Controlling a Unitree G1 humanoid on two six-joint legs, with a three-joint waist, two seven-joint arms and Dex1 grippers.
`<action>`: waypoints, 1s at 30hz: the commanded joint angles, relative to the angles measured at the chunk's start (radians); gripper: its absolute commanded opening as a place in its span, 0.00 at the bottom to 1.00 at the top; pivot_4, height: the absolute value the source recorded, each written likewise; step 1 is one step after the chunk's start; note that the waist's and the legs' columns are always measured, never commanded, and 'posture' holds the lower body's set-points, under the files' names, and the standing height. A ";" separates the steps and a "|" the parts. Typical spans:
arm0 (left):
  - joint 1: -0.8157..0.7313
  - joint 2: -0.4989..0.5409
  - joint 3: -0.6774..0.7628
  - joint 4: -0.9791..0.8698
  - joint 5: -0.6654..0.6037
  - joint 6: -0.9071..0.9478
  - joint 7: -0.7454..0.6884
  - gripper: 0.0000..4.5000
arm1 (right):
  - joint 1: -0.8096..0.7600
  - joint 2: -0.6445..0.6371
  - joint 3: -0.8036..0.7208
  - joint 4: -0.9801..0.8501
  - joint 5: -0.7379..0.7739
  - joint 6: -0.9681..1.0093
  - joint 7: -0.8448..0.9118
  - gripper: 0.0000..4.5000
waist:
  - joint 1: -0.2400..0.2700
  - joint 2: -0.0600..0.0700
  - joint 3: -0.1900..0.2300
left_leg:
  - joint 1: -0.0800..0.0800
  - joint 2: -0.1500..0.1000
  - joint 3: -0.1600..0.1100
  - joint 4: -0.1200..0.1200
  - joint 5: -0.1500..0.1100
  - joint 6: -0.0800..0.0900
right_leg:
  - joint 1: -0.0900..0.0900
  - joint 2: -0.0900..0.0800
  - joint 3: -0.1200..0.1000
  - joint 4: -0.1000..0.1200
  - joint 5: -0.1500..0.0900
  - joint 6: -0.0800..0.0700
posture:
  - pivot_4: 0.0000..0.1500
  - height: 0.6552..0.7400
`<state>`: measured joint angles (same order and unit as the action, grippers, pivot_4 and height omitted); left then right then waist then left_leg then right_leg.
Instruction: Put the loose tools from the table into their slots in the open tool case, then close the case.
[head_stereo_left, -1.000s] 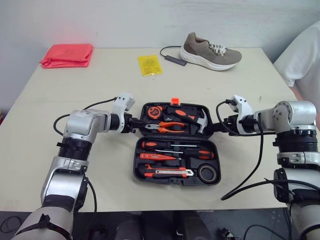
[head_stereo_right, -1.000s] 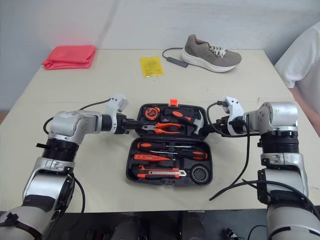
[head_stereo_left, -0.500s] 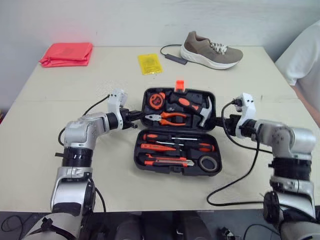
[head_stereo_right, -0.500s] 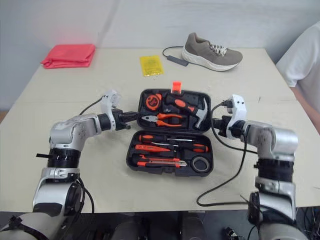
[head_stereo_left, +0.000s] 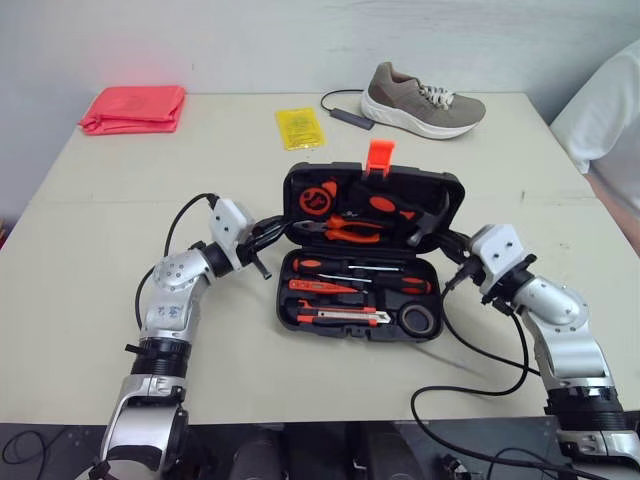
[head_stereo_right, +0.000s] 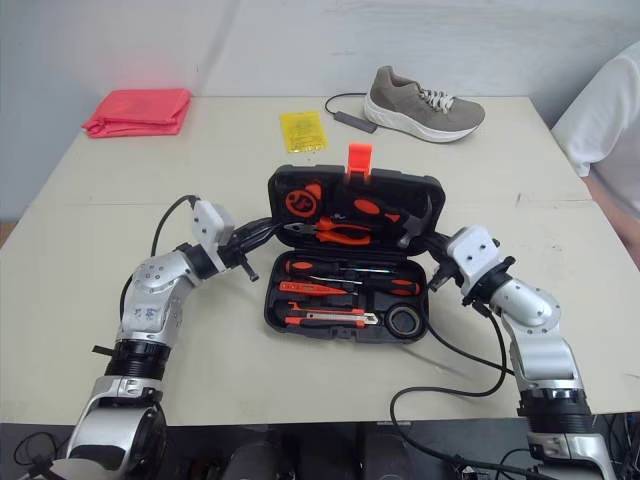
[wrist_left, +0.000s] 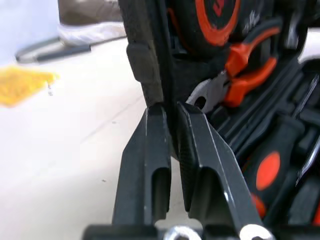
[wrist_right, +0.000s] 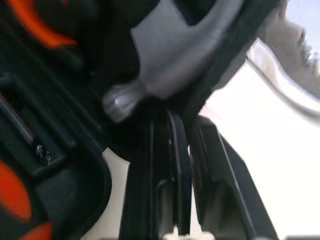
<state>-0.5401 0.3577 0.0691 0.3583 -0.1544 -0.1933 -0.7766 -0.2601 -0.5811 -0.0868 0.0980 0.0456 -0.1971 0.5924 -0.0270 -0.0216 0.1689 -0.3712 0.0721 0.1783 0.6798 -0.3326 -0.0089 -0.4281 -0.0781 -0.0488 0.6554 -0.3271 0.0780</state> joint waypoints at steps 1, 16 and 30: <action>0.010 0.028 0.008 -0.002 0.048 -0.231 0.033 0.00 | 0.048 -0.040 0.024 0.059 -0.151 -0.258 -0.075 0.01 | 0.000 0.000 0.000 | 0.000 0.000 0.000 0.000 0.000 0.000 | 0.000 0.000 0.000 0.000 0.000 0.000 | 1.00 1.00; 0.193 0.216 0.074 -0.034 -0.006 -0.286 0.009 0.98 | 0.304 -0.159 -0.034 -0.031 -0.240 -0.451 -0.223 0.52 | 0.002 0.002 -0.001 | 0.003 0.007 -0.001 -0.001 -0.001 0.001 | 0.003 0.000 0.000 -0.001 0.000 0.000 | 1.00 1.00; -0.080 0.221 -0.016 0.096 -0.071 0.092 -0.130 0.76 | 0.861 -0.306 -0.119 -0.501 0.338 -0.005 0.156 0.59 | 0.024 -0.003 -0.001 | 0.010 0.006 -0.004 0.000 -0.002 0.003 | 0.013 0.001 -0.002 -0.003 0.000 0.000 | 1.00 1.00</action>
<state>-0.5549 0.6035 0.0897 0.4369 -0.2344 -0.1465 -0.8988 0.6056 -0.8751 -0.2025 -0.3098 0.2774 -0.3089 0.7142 -0.0032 -0.0245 0.1678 -0.3589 0.0779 0.1739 0.6800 -0.3352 -0.0065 -0.4120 -0.0766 -0.0513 0.6511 -0.3269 0.0783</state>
